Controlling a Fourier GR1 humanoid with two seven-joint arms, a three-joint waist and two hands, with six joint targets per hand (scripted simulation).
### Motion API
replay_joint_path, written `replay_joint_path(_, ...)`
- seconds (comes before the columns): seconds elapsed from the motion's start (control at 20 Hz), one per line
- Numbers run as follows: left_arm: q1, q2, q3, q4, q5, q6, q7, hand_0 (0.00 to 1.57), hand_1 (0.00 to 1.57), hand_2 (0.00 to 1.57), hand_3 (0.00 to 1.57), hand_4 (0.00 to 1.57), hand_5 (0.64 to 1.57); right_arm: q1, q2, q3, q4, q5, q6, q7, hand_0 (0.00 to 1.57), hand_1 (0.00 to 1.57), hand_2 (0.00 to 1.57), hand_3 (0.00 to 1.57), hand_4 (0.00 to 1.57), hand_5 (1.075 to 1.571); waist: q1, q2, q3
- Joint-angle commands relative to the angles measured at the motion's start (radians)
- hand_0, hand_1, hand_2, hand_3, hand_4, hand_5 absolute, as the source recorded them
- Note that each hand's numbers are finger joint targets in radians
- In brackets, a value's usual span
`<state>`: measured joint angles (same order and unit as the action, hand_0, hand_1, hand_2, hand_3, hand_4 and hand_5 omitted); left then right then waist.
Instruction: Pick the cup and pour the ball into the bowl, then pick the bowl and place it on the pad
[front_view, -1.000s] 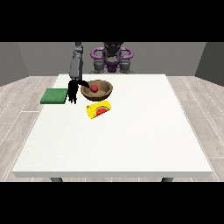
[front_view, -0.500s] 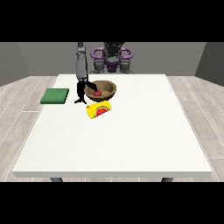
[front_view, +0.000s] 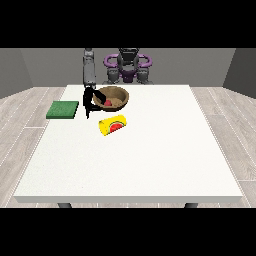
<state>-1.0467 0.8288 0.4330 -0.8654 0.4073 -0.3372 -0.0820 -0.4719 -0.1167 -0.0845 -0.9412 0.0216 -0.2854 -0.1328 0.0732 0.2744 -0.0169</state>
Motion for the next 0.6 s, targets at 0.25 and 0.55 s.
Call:
replay_joint_path(0.25,0.112,0.105,0.063,0.205,-0.034,-0.047,-0.102,0.00,0.00,0.00,0.00,0.00,1.543,-0.128,-0.094,0.104,-0.163,0.074,0.063,0.454,1.57,1.57,1.57,1.57,1.25,1.476,-0.161,-0.082,0.0153)
replay_joint_path(0.55,0.166,0.171,0.109,0.219,-0.010,-0.109,-0.180,0.00,0.00,0.00,0.00,0.00,1.539,-0.071,-0.215,0.043,-0.136,0.059,0.156,0.344,1.57,1.57,1.57,1.57,1.30,1.514,-0.157,-0.005,0.0164)
